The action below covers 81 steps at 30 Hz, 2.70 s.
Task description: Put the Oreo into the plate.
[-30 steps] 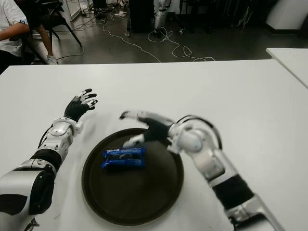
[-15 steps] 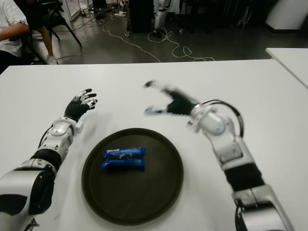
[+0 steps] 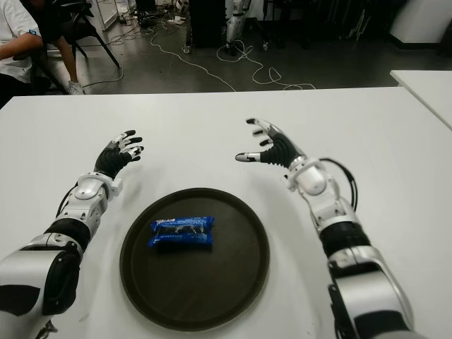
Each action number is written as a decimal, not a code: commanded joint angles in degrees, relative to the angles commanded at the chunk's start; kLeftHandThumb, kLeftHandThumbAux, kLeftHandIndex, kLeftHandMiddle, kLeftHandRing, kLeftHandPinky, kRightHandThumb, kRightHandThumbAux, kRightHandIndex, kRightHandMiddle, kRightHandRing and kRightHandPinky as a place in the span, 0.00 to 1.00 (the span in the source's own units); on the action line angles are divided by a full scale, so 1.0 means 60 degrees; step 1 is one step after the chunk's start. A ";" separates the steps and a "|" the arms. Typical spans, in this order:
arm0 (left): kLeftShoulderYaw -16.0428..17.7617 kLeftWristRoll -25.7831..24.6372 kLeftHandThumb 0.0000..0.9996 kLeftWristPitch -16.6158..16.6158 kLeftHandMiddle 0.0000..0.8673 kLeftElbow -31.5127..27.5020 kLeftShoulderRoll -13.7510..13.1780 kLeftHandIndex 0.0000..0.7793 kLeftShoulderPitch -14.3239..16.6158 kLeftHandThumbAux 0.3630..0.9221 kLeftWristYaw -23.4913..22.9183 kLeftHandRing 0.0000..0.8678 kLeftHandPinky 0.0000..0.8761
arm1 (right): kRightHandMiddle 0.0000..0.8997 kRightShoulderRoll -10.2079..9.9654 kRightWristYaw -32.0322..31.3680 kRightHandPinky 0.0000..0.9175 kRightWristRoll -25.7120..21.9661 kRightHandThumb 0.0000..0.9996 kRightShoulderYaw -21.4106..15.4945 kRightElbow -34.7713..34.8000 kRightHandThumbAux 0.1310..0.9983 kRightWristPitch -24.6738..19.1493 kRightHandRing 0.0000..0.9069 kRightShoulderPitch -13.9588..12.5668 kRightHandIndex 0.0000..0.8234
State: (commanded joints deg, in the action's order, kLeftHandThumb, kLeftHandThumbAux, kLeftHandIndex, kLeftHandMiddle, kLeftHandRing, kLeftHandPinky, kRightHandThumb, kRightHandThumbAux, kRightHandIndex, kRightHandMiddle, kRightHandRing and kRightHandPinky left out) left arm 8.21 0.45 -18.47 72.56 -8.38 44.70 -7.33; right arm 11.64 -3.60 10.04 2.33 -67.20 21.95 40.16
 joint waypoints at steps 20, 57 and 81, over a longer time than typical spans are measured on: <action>-0.0016 0.0028 0.04 0.0149 0.22 0.0013 -0.0053 0.15 0.0011 0.61 -0.0259 0.24 0.28 | 0.42 -0.0294 -0.1507 0.55 -0.2148 0.09 -0.2134 -0.1104 0.54 -0.1043 0.50 0.0816 0.29; 0.0009 0.0034 0.05 -0.0041 0.23 0.0067 -0.0072 0.16 -0.0036 0.63 -0.0379 0.25 0.29 | 0.33 -0.0281 -0.1680 0.40 -0.2085 0.02 -0.2331 -0.1224 0.53 -0.1201 0.36 0.0861 0.24; -0.0039 0.0109 0.06 0.0047 0.23 0.0079 -0.0126 0.16 -0.0009 0.59 -0.0266 0.25 0.29 | 0.33 -0.0303 -0.1382 0.37 -0.1936 0.03 -0.2183 -0.1234 0.54 -0.0988 0.34 0.0838 0.24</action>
State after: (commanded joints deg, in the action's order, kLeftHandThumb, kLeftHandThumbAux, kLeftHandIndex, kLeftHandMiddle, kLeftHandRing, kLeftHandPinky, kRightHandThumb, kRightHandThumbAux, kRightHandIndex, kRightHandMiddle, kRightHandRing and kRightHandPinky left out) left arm 7.98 1.10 -18.19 73.03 -9.13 44.64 -8.92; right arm 9.82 -11.89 -1.58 -10.77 -74.61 16.02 45.19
